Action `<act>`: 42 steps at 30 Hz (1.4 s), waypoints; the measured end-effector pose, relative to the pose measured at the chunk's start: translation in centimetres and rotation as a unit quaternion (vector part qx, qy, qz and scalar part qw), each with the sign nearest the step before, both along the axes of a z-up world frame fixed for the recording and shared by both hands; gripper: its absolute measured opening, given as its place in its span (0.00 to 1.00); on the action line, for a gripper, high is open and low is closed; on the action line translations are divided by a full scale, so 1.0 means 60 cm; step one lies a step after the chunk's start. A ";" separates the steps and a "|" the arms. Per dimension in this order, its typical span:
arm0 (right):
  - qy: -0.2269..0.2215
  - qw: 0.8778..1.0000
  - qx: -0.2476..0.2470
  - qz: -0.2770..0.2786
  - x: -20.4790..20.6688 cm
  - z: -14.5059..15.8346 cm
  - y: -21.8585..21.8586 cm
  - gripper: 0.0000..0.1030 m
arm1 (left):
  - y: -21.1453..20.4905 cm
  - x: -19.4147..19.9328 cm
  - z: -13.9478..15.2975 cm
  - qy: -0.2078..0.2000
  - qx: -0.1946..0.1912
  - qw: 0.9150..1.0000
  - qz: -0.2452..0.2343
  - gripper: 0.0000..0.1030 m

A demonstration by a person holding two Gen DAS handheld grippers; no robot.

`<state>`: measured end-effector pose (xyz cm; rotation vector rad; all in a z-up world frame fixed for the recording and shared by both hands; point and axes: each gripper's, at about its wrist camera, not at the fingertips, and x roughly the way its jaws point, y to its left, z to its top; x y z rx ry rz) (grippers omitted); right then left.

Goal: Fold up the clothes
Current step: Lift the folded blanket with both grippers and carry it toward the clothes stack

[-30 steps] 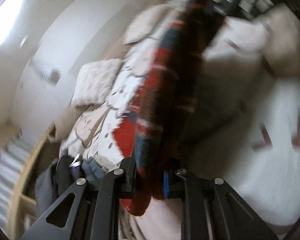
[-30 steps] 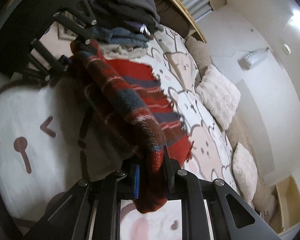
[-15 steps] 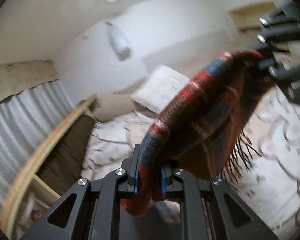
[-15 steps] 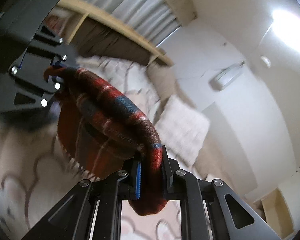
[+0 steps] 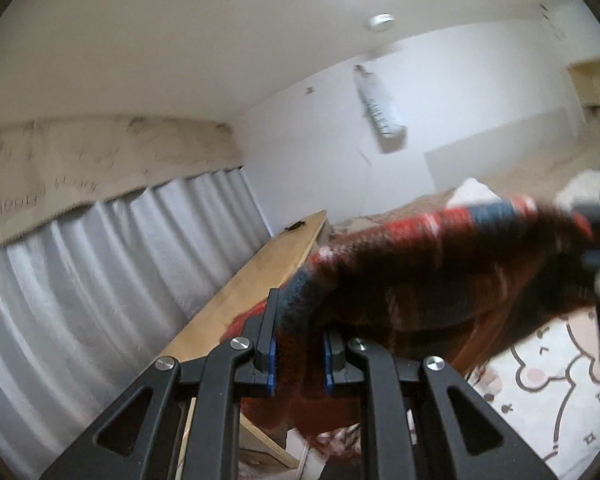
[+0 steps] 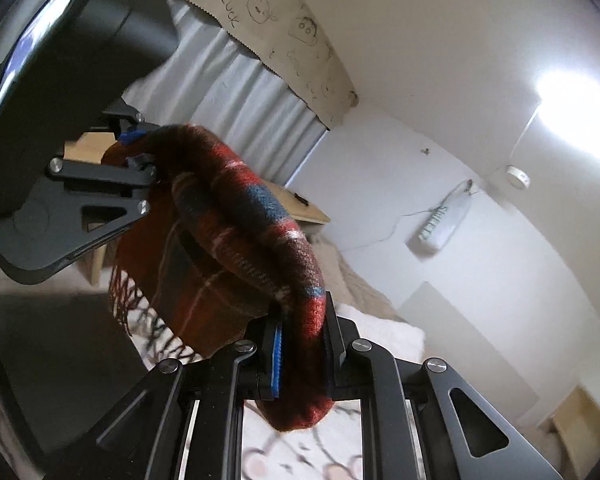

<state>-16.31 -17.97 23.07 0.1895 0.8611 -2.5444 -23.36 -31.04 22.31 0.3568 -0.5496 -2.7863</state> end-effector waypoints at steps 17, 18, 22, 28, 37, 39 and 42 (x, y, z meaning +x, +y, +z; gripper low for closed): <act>0.037 0.999 0.030 -0.005 -0.022 -0.071 -0.139 0.15 | -0.083 -0.050 -0.057 0.007 0.014 0.999 0.040 0.16; 0.046 0.998 0.031 -0.007 -0.022 -0.068 -0.141 0.15 | -0.084 -0.051 -0.051 0.012 0.017 0.999 0.042 0.16; 0.080 0.996 0.046 -0.019 -0.036 -0.059 -0.158 0.15 | -0.087 -0.074 -0.036 0.008 0.025 0.998 0.055 0.16; 0.090 0.994 0.054 -0.027 -0.055 -0.058 -0.168 0.15 | -0.082 -0.101 -0.030 0.001 0.036 0.997 0.073 0.16; 0.057 0.997 0.052 -0.013 -0.039 -0.095 -0.141 0.15 | -0.064 -0.065 -0.095 -0.033 0.025 0.998 0.049 0.16; 0.036 0.998 0.051 -0.004 -0.026 -0.115 -0.130 0.15 | -0.058 -0.047 -0.121 -0.047 0.019 0.998 0.038 0.16; 0.012 0.999 0.053 0.008 -0.002 -0.144 -0.111 0.15 | -0.050 -0.021 -0.156 -0.065 -0.003 0.998 0.027 0.17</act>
